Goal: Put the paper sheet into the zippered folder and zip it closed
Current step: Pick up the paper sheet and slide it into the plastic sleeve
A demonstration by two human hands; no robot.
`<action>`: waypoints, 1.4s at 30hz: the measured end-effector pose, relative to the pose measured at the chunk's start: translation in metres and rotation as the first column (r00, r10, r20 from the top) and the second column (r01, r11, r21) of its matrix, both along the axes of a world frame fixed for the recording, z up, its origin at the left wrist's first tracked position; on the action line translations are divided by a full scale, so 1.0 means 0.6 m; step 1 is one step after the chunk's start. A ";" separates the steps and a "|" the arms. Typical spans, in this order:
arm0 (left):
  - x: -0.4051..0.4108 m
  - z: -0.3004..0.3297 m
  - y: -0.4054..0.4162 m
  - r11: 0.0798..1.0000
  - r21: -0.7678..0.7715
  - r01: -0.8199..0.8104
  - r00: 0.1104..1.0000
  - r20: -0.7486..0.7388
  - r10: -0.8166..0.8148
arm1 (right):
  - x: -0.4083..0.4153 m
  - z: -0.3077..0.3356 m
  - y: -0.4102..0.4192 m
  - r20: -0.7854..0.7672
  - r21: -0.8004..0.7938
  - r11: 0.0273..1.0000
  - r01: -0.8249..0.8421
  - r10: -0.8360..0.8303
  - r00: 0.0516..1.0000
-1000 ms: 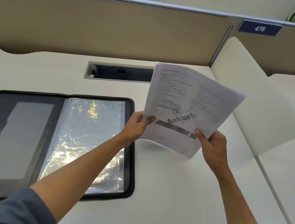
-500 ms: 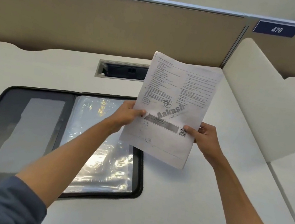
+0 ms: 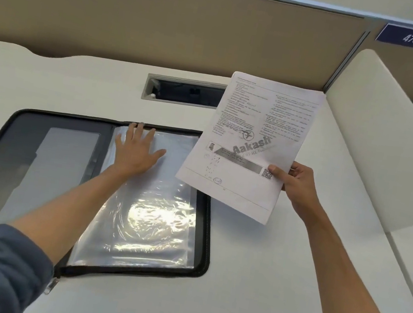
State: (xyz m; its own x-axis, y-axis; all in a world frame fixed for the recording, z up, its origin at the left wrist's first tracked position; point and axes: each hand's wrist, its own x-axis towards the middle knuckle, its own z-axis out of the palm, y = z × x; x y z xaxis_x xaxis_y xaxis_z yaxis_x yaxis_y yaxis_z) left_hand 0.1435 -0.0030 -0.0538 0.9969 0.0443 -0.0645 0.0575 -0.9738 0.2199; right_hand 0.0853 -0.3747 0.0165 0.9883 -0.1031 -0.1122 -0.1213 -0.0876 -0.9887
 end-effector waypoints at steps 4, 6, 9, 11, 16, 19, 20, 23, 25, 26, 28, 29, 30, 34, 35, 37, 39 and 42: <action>-0.005 -0.013 0.019 0.993 0.094 0.078 0.995 0.057 -0.084 | 0.016 -0.003 0.003 0.000 -0.026 1.000 -0.008 0.009 1.000; -0.006 -0.015 0.019 0.987 0.123 0.107 0.982 0.142 -0.124 | 0.024 -0.005 0.006 0.002 -0.042 0.999 -0.011 0.011 1.000; -0.002 -0.022 0.020 0.991 0.072 0.110 0.966 0.227 -0.123 | 0.037 -0.004 0.014 0.009 -0.038 0.999 -0.010 0.010 1.000; 0.003 -0.023 0.023 0.993 0.020 0.114 0.956 0.269 -0.116 | 0.048 -0.004 0.020 0.014 -0.027 1.000 0.002 -0.001 1.000; 0.022 -0.007 0.031 0.972 -0.130 0.198 0.962 0.214 -0.167 | 0.078 -0.001 0.045 0.027 -0.006 0.999 0.033 -0.032 0.999; 0.029 0.002 0.036 0.943 -0.198 0.267 0.951 0.212 -0.225 | 0.098 0.004 0.061 0.036 -0.003 0.999 0.048 -0.048 0.998; 0.031 0.006 0.037 0.934 -0.220 0.283 0.950 0.197 -0.242 | 0.105 0.005 0.066 0.040 -0.003 0.999 0.050 -0.049 0.998; 0.034 0.015 0.042 0.909 -0.296 0.292 0.956 0.123 -0.267 | 0.124 0.006 0.081 0.047 0.001 0.998 0.056 -0.056 0.997; 0.034 0.017 0.048 0.896 -0.352 0.272 0.962 0.080 -0.261 | 0.135 0.006 0.090 0.052 0.006 0.998 0.059 -0.060 0.997; 0.034 0.018 0.050 0.889 -0.378 0.259 0.965 0.066 -0.253 | 0.141 0.006 0.094 0.054 0.008 0.998 0.062 -0.062 0.997; 0.033 0.028 0.047 0.866 -0.454 0.211 0.974 0.025 -0.224 | 0.154 0.007 0.103 0.059 0.010 0.997 0.070 -0.071 0.996; 0.034 0.034 0.044 0.853 -0.491 0.175 0.978 -0.011 -0.207 | 0.160 0.008 0.108 0.061 0.012 0.997 0.075 -0.076 0.995; 0.034 0.042 0.039 0.847 -0.510 0.148 0.979 -0.045 -0.198 | 0.167 0.009 0.114 0.065 0.014 0.997 0.081 -0.082 0.994; 0.048 0.065 0.026 0.901 -0.393 0.181 0.965 -0.104 -0.239 | 0.198 0.017 0.142 0.099 0.012 0.994 0.106 -0.107 0.989; 0.054 0.067 0.026 0.923 -0.332 0.192 0.961 -0.128 -0.246 | 0.206 0.019 0.150 0.112 0.007 0.994 0.106 -0.106 0.988; 0.067 0.067 0.025 0.944 -0.254 0.210 0.950 -0.177 -0.259 | 0.222 0.025 0.167 0.129 -0.004 0.995 0.103 -0.102 0.986; 0.074 0.068 0.022 0.926 -0.315 0.207 0.941 -0.195 -0.277 | 0.238 0.030 0.183 0.141 -0.008 0.995 0.099 -0.097 0.985; 0.077 0.072 0.018 0.841 -0.517 0.158 0.933 -0.200 -0.299 | 0.261 0.033 0.207 0.154 -0.020 0.996 0.088 -0.084 0.984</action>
State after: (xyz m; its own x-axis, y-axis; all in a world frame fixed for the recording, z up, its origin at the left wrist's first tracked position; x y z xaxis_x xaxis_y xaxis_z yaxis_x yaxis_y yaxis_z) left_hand 0.1894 0.0076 -0.0104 0.9163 -0.2897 -0.2764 -0.0296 -0.7375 0.6747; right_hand 0.2422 -0.2504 0.0364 0.9809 -0.1893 0.0438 0.0231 -0.1103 -0.9936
